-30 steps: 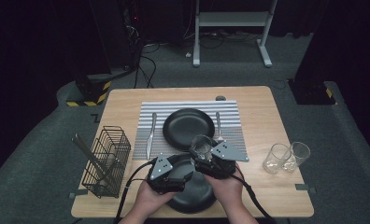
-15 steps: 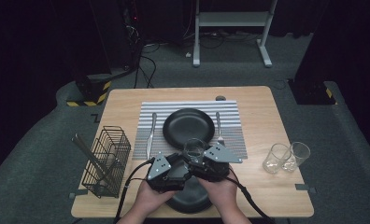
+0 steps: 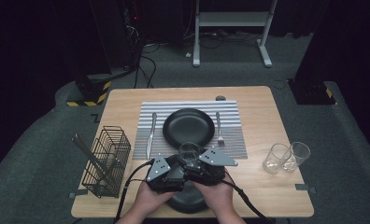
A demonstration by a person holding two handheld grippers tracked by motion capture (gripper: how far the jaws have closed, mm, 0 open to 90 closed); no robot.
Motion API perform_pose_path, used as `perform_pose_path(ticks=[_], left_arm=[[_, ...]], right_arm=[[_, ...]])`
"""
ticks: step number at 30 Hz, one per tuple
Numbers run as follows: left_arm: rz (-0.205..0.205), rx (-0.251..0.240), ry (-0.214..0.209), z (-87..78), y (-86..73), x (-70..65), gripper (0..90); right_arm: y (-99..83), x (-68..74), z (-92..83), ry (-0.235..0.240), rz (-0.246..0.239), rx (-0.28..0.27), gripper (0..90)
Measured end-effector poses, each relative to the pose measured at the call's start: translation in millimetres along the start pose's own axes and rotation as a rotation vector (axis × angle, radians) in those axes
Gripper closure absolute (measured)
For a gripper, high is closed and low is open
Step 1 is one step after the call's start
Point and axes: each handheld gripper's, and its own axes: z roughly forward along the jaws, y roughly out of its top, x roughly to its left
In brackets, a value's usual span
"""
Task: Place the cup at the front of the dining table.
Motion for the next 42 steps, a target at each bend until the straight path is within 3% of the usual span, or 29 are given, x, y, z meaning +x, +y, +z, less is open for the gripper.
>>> perform_pose_path(ticks=[24,42], left_arm=[[-0.005,-0.071,-0.008,-5.3,-3.0,0.1,27.9],[-0.016,-0.061,-0.012,-4.0,-2.6,0.1,30.2]], right_arm=[[-2.7,11.2,9.1,0.045,-0.005,0.017,29.0],[-3.1,13.2,11.1,0.060,-0.007,0.039,29.0]])
